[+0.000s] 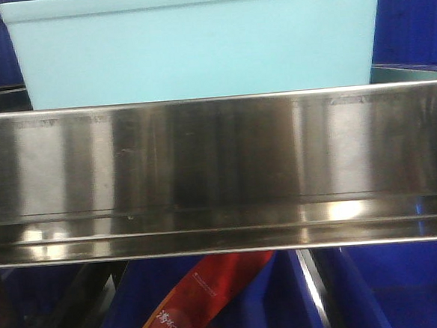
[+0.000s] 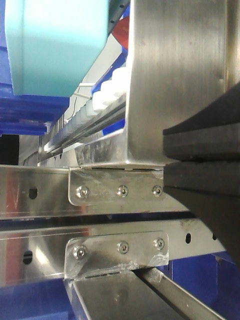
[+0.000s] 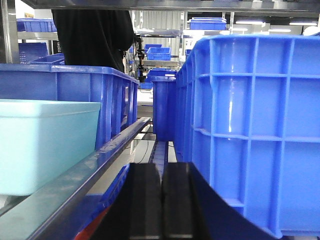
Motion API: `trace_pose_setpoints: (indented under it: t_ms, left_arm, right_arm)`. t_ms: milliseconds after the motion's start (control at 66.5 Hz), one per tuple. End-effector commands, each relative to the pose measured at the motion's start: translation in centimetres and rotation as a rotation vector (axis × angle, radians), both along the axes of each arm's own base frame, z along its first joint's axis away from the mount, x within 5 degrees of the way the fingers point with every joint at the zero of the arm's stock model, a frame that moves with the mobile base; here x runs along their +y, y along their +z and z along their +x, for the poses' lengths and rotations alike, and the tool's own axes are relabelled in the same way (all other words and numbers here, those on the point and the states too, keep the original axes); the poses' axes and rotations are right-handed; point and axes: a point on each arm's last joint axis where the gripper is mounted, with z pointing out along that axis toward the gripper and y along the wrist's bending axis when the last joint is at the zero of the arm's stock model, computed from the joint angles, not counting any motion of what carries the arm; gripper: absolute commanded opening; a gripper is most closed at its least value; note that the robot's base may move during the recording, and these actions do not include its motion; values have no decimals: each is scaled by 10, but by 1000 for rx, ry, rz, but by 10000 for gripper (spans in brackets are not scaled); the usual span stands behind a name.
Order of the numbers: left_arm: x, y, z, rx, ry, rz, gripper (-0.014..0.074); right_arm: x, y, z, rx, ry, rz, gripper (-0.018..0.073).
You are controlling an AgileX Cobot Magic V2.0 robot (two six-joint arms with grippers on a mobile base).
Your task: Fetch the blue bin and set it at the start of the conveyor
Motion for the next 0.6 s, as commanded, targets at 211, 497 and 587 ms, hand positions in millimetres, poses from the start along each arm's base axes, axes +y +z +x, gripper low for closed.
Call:
trace_pose_setpoints:
  t_ms: [211,497,587]
  left_arm:
    - [0,2,0,-18,-6,-5,-111]
    - [0,8,0,-87,-7,4,-111]
    - [-1,10,0,-104,-8,3,-111]
  right_arm:
    - [0,3,-1,-25,-1,-13,-162]
    - [0,3,-1,-25,-1,-13,-162]
    - [0,3,-1,-34,-2,-14,-162]
